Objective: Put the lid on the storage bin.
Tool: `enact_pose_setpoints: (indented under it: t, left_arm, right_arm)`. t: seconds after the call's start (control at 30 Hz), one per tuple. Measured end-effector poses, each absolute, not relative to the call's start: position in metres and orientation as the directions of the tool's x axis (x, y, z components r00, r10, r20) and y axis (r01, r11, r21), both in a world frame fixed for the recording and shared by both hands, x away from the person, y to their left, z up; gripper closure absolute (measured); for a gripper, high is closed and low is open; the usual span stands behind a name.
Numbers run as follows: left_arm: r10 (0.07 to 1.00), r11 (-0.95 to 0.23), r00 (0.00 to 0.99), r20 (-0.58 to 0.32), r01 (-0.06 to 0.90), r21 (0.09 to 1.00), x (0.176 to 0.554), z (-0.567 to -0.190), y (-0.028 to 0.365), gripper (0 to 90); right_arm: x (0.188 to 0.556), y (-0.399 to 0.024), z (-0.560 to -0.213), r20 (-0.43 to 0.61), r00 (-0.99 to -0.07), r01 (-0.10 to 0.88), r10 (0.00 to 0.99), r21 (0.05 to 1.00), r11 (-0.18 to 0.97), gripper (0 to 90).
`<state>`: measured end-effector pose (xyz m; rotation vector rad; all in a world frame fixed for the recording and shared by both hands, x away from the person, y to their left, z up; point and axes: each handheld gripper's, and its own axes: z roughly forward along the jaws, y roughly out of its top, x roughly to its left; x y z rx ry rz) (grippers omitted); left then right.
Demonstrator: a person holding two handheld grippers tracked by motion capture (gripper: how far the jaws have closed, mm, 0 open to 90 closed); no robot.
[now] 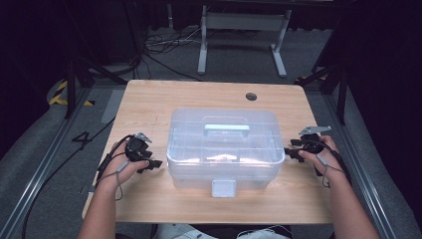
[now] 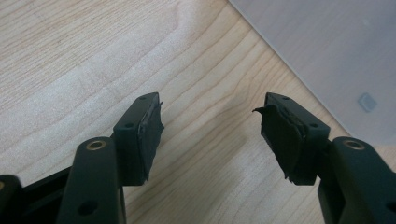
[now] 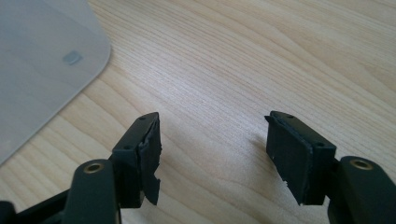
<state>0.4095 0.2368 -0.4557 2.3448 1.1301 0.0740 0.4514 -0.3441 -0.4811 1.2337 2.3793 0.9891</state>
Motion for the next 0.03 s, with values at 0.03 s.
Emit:
enact_pose_setpoints:
  t: [0.03]
  left_arm:
    - [0.743,-0.509,0.647,-0.172,0.713,0.482,0.4095,-0.4563,0.2376,37.1]
  right_arm:
    - [0.4519,-0.3437,-0.4817,0.061,-0.595,0.607,0.802,0.688,0.398,35.7]
